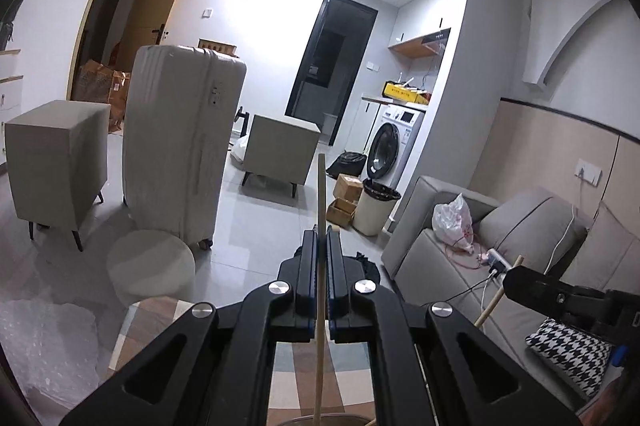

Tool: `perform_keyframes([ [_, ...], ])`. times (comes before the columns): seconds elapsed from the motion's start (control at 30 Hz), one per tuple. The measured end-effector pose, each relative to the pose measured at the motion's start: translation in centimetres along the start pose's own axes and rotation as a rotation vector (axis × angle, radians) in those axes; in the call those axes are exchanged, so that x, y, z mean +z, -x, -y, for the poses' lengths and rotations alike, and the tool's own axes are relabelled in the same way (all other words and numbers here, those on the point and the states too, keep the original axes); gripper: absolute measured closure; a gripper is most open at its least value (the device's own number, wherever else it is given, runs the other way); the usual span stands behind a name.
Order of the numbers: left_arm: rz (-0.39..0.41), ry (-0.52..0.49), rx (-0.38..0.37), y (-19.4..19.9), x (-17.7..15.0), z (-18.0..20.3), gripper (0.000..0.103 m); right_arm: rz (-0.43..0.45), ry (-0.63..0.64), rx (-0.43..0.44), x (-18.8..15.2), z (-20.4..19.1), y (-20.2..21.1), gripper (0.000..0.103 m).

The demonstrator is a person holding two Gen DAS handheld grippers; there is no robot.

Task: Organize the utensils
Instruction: 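Carry both held chopsticks up above the utensil holder, then open both tools to drop the chopsticks into the holder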

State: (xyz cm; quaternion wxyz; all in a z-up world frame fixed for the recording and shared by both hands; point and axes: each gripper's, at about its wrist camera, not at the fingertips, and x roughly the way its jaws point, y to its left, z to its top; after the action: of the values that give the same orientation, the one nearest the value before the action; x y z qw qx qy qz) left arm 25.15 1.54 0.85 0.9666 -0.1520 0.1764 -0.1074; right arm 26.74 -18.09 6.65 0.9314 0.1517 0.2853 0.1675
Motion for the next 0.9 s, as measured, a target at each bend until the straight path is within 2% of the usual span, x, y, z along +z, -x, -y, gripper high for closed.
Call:
perform_keyframes([
  [0.2,0.016,-0.070,-0.005,0.7,-0.8,0.9,0.103,-0.022,-0.024,-0.007,-1.3,0.8,-0.5,0.099],
  [0.5,-0.001,-0.082,-0.034,1.5,-0.4,0.9,0.103,-0.043,-0.027,-0.015,-2.8,0.9,-0.2,0.099],
  [0.73,-0.067,-0.078,-0.045,2.1,-0.3,0.5,0.103,-0.058,-0.032,-0.006,-3.5,0.9,0.1,0.099],
  [0.9,-0.119,-0.095,-0.067,3.2,-0.7,0.8,0.103,-0.059,0.010,-0.006,-3.7,0.1,0.3,0.099],
])
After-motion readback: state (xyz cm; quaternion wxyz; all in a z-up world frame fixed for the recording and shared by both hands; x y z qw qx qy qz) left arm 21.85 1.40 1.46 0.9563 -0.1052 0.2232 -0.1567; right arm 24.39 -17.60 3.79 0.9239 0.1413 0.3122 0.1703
